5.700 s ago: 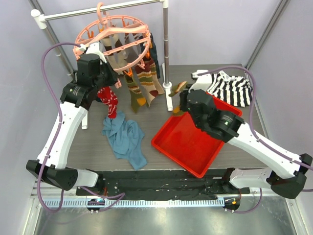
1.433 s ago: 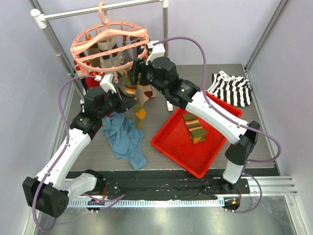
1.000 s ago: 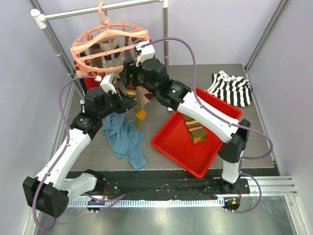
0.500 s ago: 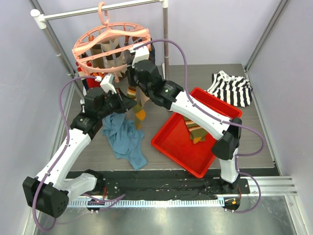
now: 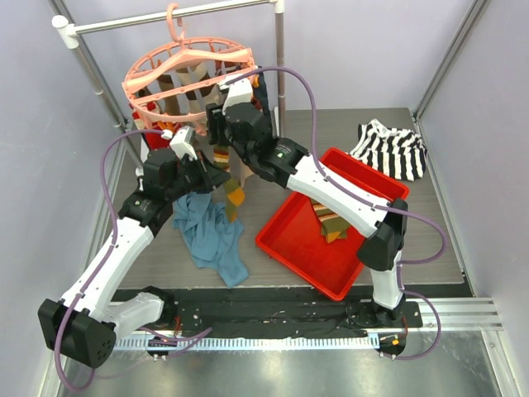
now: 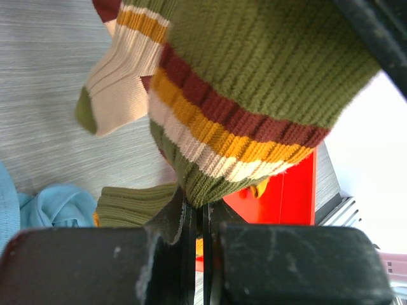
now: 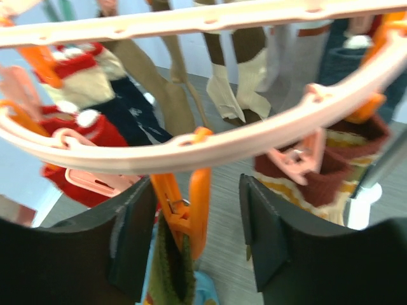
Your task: Remove the socks clipped to the hanger
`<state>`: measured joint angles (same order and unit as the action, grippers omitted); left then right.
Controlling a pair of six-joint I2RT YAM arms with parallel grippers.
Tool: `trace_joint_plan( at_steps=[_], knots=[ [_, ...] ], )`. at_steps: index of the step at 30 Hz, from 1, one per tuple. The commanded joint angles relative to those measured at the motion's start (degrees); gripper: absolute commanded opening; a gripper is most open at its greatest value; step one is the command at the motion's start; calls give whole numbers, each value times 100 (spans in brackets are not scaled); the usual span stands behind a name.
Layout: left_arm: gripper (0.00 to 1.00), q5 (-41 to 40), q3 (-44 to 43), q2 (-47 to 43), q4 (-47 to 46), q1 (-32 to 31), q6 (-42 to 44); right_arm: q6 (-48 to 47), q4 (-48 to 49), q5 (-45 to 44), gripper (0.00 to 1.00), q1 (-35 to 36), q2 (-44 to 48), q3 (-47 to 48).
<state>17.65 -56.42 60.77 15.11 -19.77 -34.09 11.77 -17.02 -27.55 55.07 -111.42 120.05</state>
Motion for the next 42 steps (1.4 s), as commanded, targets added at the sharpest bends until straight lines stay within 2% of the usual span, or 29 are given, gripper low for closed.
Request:
trace_joint_plan(
  at_steps=[1,6,13,18,29,42],
  knots=[
    [0,-121,-114,-197,-17,-18,78,45,-213,-881,62,153,50,571],
    [0,-209,-123,-189,0,-18,60,18,-618,-1270,63,241,-134,1011],
    [0,-218,-193,-153,35,-18,60,18,-680,-1165,59,285,-205,1161],
    [0,-227,-185,-136,35,-18,69,1,-698,-945,65,338,-249,1258],
    [0,-367,-194,-276,44,-44,51,-78,-794,-1297,73,399,-486,1582],
    [0,-367,-202,-241,27,-124,69,-245,-839,-1798,69,399,-873,2066]
  ],
)
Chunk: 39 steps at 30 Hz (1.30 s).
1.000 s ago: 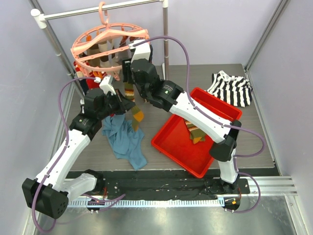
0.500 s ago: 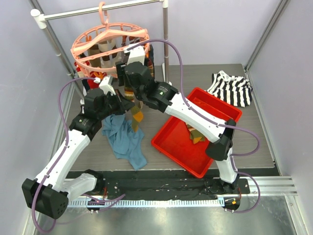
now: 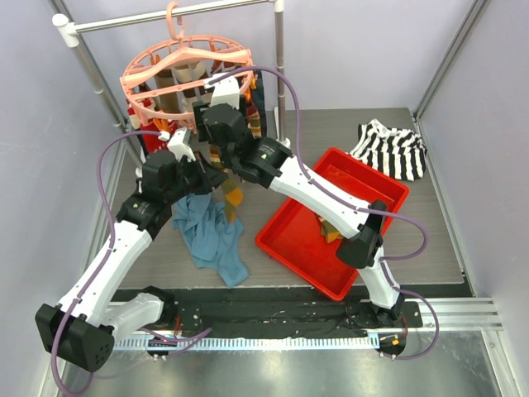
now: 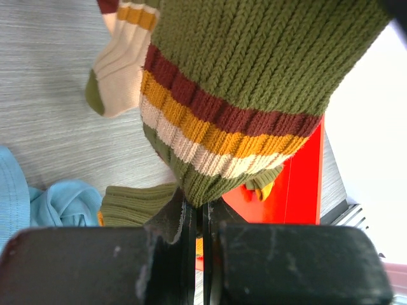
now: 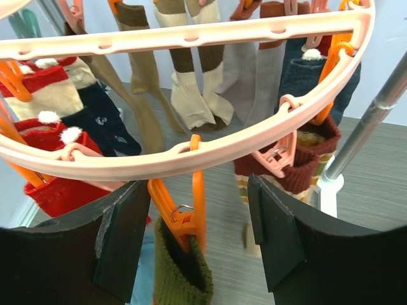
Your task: Remove the socks clipped to the hanger
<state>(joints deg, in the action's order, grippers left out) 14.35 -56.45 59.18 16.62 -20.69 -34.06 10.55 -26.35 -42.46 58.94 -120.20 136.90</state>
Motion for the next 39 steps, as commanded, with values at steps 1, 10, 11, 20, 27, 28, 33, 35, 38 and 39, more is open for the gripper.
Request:
trace_joint_plan(
  at_steps=[1,10,11,20,27,28,33,35,38,39],
  knots=[
    [0,-46,-200,-82,-133,-32,67,-140,95,-316,69,13,-29,407],
    [0,-81,-183,-99,-124,-49,58,-246,209,-579,41,21,-65,425],
    [0,-90,-183,-99,-124,-49,49,-255,218,-588,37,21,-56,425],
    [0,-169,-174,-47,-98,-41,67,-220,376,-369,6,21,76,250],
    [0,-274,-200,-11,95,-41,58,-106,473,-149,3,21,181,126],
    [0,-318,-183,-3,139,-49,58,-79,473,-131,3,13,216,126],
    [0,-380,37,-160,289,-49,31,96,499,35,3,13,269,74],
    [0,-424,125,-213,376,-49,23,158,508,123,5,13,313,39],
    [0,-485,178,-310,552,-49,40,237,508,316,16,13,409,-67],
    [0,-486,178,-354,614,-41,31,263,482,448,21,13,453,-145]
  ],
)
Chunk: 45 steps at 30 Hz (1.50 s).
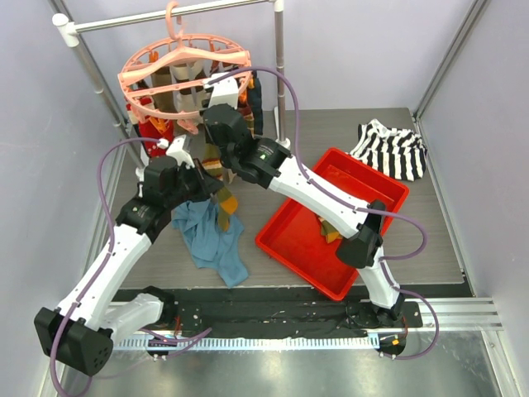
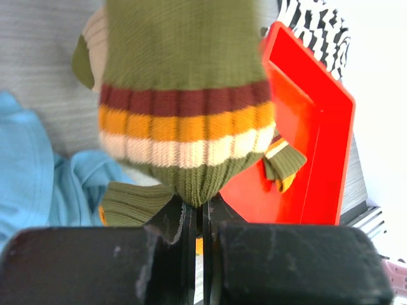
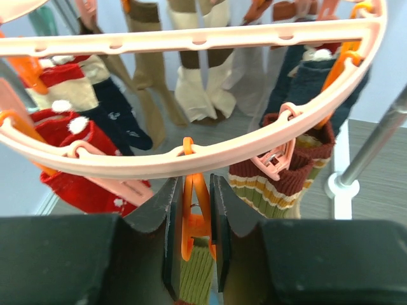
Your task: Remove the socks clipped to the hanger
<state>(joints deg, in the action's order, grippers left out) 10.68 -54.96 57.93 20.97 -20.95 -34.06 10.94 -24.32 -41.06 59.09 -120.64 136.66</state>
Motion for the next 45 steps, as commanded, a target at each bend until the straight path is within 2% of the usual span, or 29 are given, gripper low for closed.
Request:
trace_joint_plan(
  at_steps=[1,2,5,11,14,21,26,31,36,39,42,43,44,45],
  knots=[
    [0,-127,20,-238,223,-23,31,251,270,352,25,-3,550,-174],
    [0,-136,12,-238,362,-14,14,346,261,396,35,6,698,-253],
    [0,-145,-24,-282,548,-23,-4,523,269,686,49,-3,980,-675],
    [0,-66,-59,-414,662,-23,49,619,340,1582,66,6,1788,-1606],
    [0,-4,-164,-388,776,-23,75,690,716,1960,75,6,2394,-2493],
    [0,223,-638,-414,1084,-23,198,480,2167,3373,78,6,3889,-5232],
    [0,996,-674,-528,892,-23,-100,303,2992,3780,78,6,4644,-6815],
    [0,1366,-727,-616,663,-23,-425,365,2959,4027,77,111,4804,-7372],
    [0,1595,-639,-660,109,-23,-742,391,3354,3983,77,182,4656,-7742],
    [0,1604,-621,-652,-5,-23,-751,470,3381,3851,68,190,4523,-7734],
    [0,1613,-586,-643,-67,-23,-751,593,3407,3579,39,191,4444,-7716],
    [1,1604,-569,-643,-84,-23,-742,637,3459,3526,18,191,4487,-7733],
    [4,1578,-551,-651,-93,-23,-716,690,3521,3265,6,182,4514,-7768],
    [8,1543,-542,-652,-93,-14,-646,734,3469,3053,1,182,4558,-7760]
  ],
)
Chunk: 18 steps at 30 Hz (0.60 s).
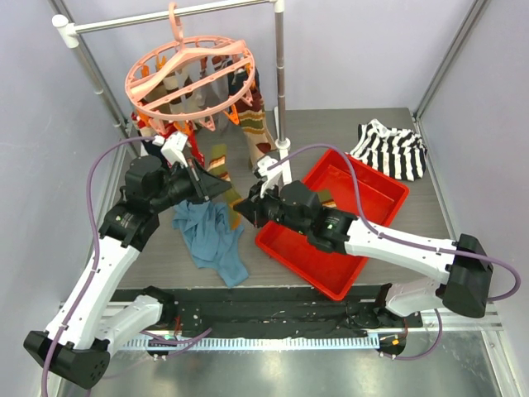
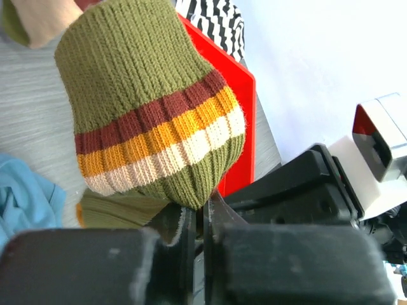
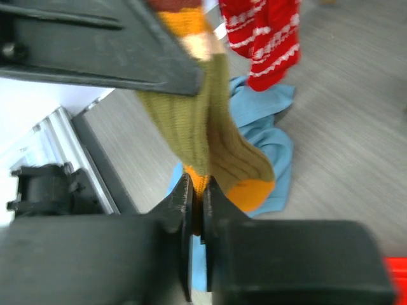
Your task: Remove the socks clipped to the hanger
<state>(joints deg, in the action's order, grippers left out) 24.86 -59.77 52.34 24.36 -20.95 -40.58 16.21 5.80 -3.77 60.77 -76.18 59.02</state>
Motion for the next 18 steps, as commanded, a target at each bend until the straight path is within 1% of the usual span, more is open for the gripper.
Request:
trace_joint_plan(
  at_steps=[1,2,3,4,6,7,8,9,10,12,13,16,18],
  knots=[
    [21,98,-61,-101,-397,-23,58,408,370,-921,1,22,156,39],
    [31,37,-87,-92,-353,-23,146,470,3,-1193,1,14,235,178],
    [41,-7,-122,-92,-301,-23,225,567,-261,-1875,1,13,270,293],
    [58,-69,-149,-92,-135,-23,382,811,-916,-2204,1,5,288,407],
    [70,-253,-263,-66,24,-23,506,910,-1431,-2845,1,-13,349,732],
    [80,-332,-290,-66,86,-14,637,911,-1850,-2988,1,-13,376,829],
    [84,-403,-316,-57,200,-14,691,911,-2046,-3146,1,-48,428,1013],
    [96,-508,-316,-39,227,-23,770,911,-2222,-3295,1,-65,455,1102],
    [100,-561,-325,-39,271,-23,823,893,-2598,-3593,1,-74,473,1189],
    [100,-675,-342,-4,385,-23,990,875,-2969,-3867,1,-188,516,1488],
    [100,-693,-343,13,446,-14,1034,884,-3345,-4225,1,-206,534,1585],
    [100,-929,-290,-4,622,-23,1271,840,-3988,-4597,1,-434,639,1849],
    [100,-1132,-193,-48,701,-23,1455,875,-4201,-4721,1,-653,736,1832]
  ],
)
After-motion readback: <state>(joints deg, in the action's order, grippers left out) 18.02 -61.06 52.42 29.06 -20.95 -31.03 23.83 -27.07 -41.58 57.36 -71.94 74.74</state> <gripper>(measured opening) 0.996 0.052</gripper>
